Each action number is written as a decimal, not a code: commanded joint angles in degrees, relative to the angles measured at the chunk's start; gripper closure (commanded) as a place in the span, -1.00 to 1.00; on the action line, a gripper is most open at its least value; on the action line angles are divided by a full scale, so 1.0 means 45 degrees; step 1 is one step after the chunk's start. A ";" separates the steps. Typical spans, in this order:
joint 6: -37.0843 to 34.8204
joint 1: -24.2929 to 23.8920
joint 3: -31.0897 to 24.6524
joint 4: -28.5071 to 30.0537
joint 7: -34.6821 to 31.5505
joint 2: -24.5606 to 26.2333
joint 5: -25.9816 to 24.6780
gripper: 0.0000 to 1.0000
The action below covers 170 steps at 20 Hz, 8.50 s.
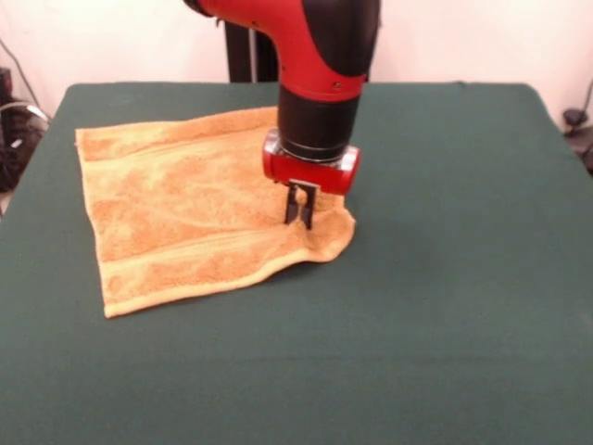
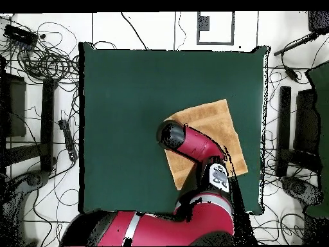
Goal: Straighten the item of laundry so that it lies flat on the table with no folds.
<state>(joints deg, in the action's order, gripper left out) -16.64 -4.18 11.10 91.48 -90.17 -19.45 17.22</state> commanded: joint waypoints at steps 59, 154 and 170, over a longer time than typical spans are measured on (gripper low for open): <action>-0.1309 0.0580 -0.2272 0.0516 -0.3298 -0.0782 0.1232 1.00; 0.3457 0.0400 -0.2263 0.1179 -0.2996 0.1481 0.0460 1.00; 0.3482 0.0407 -0.2244 0.1200 -0.2902 0.1474 0.0351 1.00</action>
<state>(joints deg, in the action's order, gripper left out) -3.80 -4.24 5.52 94.37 -90.17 -20.08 18.58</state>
